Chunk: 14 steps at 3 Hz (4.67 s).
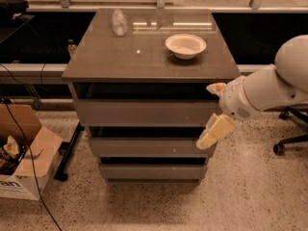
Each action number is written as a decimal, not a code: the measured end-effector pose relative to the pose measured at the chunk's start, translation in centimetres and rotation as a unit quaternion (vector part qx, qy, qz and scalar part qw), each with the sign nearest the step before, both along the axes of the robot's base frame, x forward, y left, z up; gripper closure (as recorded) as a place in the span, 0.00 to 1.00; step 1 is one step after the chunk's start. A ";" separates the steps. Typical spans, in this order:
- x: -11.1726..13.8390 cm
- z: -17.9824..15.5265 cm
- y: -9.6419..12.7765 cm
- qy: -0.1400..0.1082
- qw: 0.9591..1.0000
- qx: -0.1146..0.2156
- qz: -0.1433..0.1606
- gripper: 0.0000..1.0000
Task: Open top drawer
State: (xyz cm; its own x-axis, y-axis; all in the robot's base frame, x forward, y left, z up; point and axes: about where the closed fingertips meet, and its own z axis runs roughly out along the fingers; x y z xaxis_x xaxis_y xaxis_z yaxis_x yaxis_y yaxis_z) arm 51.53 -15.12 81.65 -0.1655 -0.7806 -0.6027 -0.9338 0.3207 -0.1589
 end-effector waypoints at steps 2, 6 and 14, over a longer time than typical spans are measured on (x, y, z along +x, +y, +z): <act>6.6 -6.6 -0.8 0.003 1.000 0.001 -0.011 0.00; 12.1 -12.2 -2.2 -0.010 0.997 -0.016 -0.081 0.00; 6.0 -12.4 -2.2 0.067 0.992 -0.105 -0.022 0.23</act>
Offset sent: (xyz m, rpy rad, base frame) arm 0.1195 -0.0336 -0.1070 -0.0108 0.0099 -0.0500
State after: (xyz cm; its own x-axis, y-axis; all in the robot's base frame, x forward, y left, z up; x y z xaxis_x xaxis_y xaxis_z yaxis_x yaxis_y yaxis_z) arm 57.56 -17.29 69.29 -0.2690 -0.8775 -0.3971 -0.9372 0.3336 -0.1023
